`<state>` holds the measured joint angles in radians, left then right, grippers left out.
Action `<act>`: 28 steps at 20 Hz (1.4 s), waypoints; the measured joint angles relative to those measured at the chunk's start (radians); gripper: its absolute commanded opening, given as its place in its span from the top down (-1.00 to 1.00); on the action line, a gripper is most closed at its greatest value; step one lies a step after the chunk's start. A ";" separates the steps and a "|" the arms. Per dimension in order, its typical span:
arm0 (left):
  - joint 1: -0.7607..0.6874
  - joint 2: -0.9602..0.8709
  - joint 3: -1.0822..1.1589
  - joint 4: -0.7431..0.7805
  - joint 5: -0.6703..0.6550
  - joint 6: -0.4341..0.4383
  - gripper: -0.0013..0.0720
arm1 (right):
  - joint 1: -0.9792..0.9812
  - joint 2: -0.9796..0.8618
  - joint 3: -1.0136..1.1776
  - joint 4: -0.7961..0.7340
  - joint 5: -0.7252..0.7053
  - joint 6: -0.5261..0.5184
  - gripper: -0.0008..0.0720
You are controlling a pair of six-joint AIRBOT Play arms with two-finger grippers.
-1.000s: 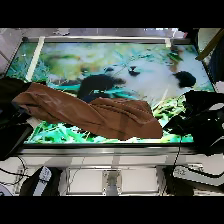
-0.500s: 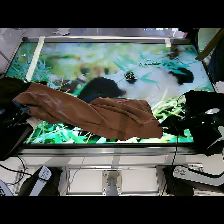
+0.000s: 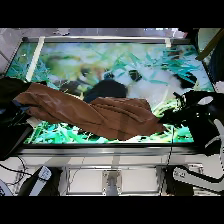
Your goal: Fold the clothes and pants, and hang the long-sleeved shirts on hangers.
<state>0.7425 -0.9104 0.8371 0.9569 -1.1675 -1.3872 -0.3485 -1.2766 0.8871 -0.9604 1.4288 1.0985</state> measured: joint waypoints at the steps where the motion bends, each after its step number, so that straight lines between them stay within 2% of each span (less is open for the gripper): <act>1: 0.000 0.000 0.000 0.000 0.000 0.000 -0.39 | -0.006 0.021 0.061 -0.024 0.023 0.000 0.90; 4: 0.000 0.000 0.000 -0.001 0.000 0.000 -0.39 | -0.015 0.092 0.256 -0.137 0.062 0.002 0.90; 7: 0.000 0.000 0.000 -0.014 0.001 0.001 -0.39 | -0.021 0.155 0.404 -0.302 0.032 0.021 0.90; 11: 0.001 0.000 0.000 -0.086 0.001 0.026 -0.39 | -0.025 0.185 0.444 -0.454 0.005 0.090 0.88; 12: 0.001 0.000 0.000 -0.106 0.001 0.032 -0.39 | -0.025 0.187 0.430 -0.462 -0.002 0.104 0.64; 13: -0.001 -0.001 0.000 -0.122 0.003 0.039 -0.39 | -0.025 0.187 0.408 -0.460 -0.009 0.115 -0.01; 14: -0.003 -0.002 0.000 -0.135 0.010 0.045 -0.41 | -0.025 0.185 0.385 -0.454 -0.016 0.122 -0.37; 19: -0.085 -0.038 0.000 -0.166 0.117 0.061 -0.41 | -0.025 0.167 0.312 -0.443 -0.071 0.142 -0.36; 23: -0.267 -0.121 0.011 -0.161 0.271 0.086 -0.41 | -0.025 0.164 0.312 -0.442 -0.118 0.145 -0.36; 26: -0.384 -0.223 0.064 -0.081 0.360 0.013 -0.41 | -0.025 0.164 0.314 -0.452 -0.132 0.144 -0.36; 28: -0.438 -0.296 0.124 -0.001 0.363 -0.044 -0.41 | -0.025 0.164 0.314 -0.456 -0.139 0.143 -0.36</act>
<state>0.3050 -1.2068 0.9611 0.9562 -0.8047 -1.4311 -0.3737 -1.1130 1.2007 -1.4162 1.2900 1.2419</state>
